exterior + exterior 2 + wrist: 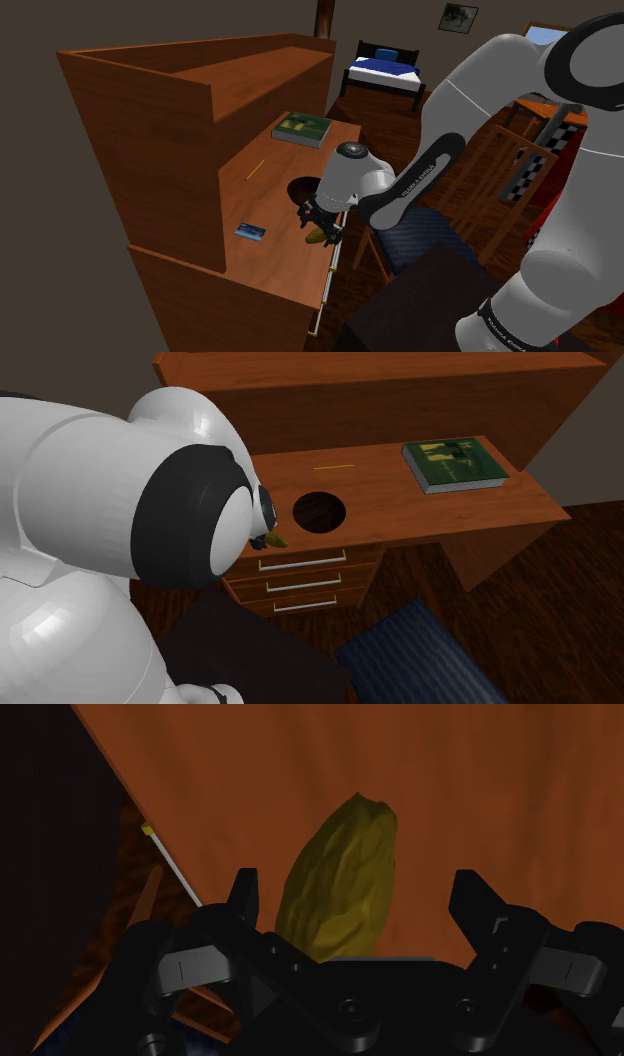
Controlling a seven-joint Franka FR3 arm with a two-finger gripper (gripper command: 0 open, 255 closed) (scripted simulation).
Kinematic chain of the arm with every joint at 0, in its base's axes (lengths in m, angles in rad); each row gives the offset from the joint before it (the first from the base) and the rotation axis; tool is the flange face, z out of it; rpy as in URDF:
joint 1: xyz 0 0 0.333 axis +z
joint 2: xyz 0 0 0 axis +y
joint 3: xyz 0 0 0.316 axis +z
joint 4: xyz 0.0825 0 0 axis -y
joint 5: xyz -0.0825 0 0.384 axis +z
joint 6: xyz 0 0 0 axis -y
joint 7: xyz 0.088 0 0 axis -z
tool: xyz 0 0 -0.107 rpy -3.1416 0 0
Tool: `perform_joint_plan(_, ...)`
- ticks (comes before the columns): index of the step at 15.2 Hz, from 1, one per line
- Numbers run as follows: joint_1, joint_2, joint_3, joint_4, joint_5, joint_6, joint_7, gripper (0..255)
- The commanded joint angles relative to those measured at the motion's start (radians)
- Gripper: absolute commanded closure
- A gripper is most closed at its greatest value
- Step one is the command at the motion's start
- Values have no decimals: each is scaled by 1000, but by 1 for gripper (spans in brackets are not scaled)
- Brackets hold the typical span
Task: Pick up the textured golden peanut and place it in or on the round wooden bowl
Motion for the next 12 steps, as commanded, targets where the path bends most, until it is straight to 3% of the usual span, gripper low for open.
perform_joint_plan(1,0,0,0,0,0,0,0,0)
perform_joint_plan(2,0,0,0,0,0,0,0,255)
perform_joint_plan(11,0,0,0,0,0,0,0,255)
perform_joint_plan(12,-15,-15,19,-4,26,-8,-21,255)
